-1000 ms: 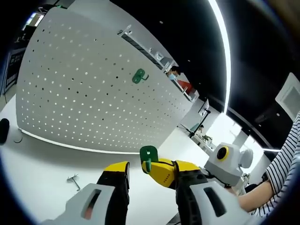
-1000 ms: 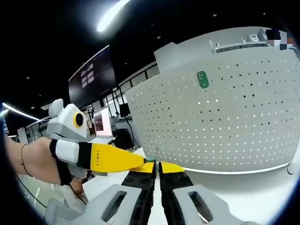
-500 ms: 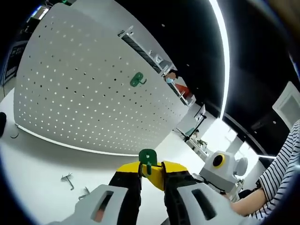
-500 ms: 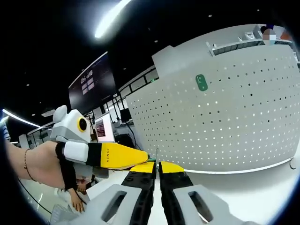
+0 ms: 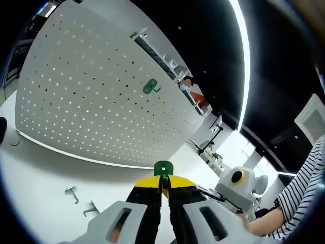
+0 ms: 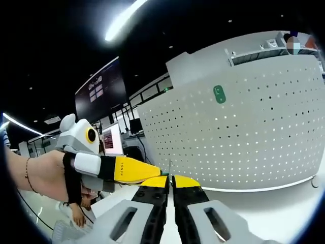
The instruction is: Insert the hook assembly into the mounting plate slot until the hook locks in place.
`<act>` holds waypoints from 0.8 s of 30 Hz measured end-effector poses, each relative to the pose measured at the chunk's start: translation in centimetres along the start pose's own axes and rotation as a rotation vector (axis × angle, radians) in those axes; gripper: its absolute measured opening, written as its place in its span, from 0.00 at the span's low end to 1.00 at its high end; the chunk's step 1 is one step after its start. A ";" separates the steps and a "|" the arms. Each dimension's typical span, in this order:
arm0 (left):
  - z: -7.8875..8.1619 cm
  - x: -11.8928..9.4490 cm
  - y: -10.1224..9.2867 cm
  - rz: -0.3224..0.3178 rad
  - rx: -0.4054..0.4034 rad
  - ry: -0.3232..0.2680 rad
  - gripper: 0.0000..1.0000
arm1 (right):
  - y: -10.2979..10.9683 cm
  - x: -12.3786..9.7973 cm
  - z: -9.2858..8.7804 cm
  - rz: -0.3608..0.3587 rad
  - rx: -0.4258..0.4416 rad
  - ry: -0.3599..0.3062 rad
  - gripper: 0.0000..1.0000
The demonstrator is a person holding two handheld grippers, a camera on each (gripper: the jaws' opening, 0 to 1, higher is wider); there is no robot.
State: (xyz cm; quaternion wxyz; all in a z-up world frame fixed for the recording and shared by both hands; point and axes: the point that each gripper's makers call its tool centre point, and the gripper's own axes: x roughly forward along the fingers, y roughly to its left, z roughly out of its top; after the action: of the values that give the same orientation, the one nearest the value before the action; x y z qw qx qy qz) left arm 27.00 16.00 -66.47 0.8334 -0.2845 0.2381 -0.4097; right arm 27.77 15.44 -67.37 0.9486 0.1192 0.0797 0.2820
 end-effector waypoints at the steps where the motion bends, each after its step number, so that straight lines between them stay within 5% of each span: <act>1: 0.0 0.0 0.0 0.000 0.004 0.000 0.04 | 0.0 0.0 0.0 0.000 -0.001 0.001 0.00; 15: -0.3 0.0 0.6 0.033 -0.022 0.005 0.01 | -0.1 0.3 -0.5 0.002 -0.067 0.060 0.02; 24: 0.0 0.2 1.3 0.093 0.053 0.004 0.01 | -0.2 0.1 -0.4 0.001 -0.103 0.087 0.11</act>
State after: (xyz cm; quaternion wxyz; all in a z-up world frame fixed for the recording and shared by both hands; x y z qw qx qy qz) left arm 27.80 16.52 -67.31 0.8584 -0.2500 0.2418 -0.3771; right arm 27.87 15.38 -67.79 0.9491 0.0578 0.1060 0.2910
